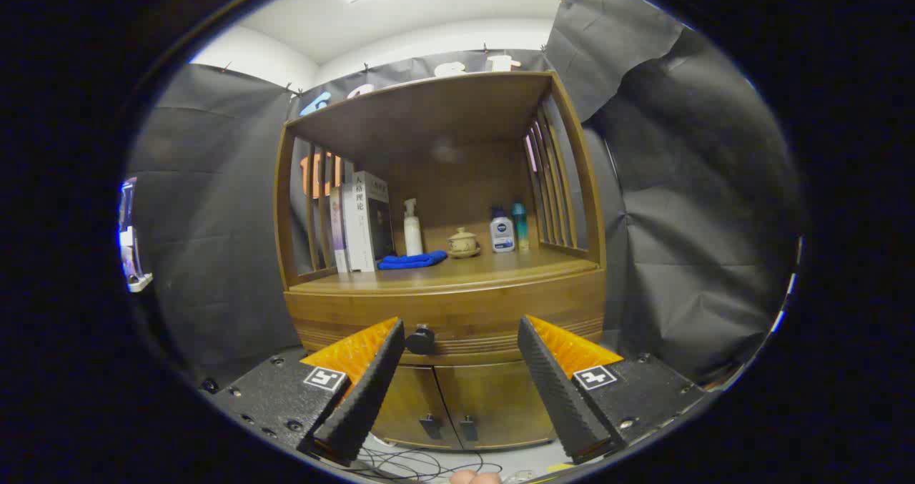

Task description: Pull open the drawer, take out the items inside it, and place them on the countertop above the cabinet.

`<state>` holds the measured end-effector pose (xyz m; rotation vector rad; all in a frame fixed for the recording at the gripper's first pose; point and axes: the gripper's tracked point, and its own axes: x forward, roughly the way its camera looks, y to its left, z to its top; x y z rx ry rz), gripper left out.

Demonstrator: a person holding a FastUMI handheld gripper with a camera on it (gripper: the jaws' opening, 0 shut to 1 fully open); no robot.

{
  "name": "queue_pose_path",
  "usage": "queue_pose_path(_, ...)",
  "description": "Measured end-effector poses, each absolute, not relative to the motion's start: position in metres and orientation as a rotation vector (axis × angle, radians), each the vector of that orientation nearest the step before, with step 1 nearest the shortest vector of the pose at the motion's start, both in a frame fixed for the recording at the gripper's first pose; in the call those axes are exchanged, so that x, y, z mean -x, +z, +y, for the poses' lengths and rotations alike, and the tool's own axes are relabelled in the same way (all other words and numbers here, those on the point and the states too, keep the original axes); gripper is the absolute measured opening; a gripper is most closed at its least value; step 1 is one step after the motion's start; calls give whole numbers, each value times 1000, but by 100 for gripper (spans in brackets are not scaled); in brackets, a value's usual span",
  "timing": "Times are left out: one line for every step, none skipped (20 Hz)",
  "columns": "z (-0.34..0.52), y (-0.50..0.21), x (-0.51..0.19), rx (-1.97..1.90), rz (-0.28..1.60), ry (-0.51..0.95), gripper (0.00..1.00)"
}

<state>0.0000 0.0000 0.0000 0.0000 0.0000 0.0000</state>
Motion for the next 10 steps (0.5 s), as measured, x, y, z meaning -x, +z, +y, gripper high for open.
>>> queue_pose_path(1, -2, 0, 0, 0, -1, 100)
queue_pose_path(1, -2, 0, 1, -1, -2, 100)
queue_pose_path(2, -1, 2, 1, -5, -2, 100)
queue_pose_path(3, -1, 2, 2, -7, -2, 100)
queue_pose_path(3, -3, 4, 2, -8, -2, 100)
queue_pose_path(2, -3, 4, 2, -7, -3, 100)
queue_pose_path(2, -3, 5, 1, -7, -4, 100)
queue_pose_path(2, -4, 4, 0, -5, -5, 100)
queue_pose_path(1, -4, 3, -2, -5, -6, 100)
queue_pose_path(1, -4, 3, -2, -3, -7, 100)
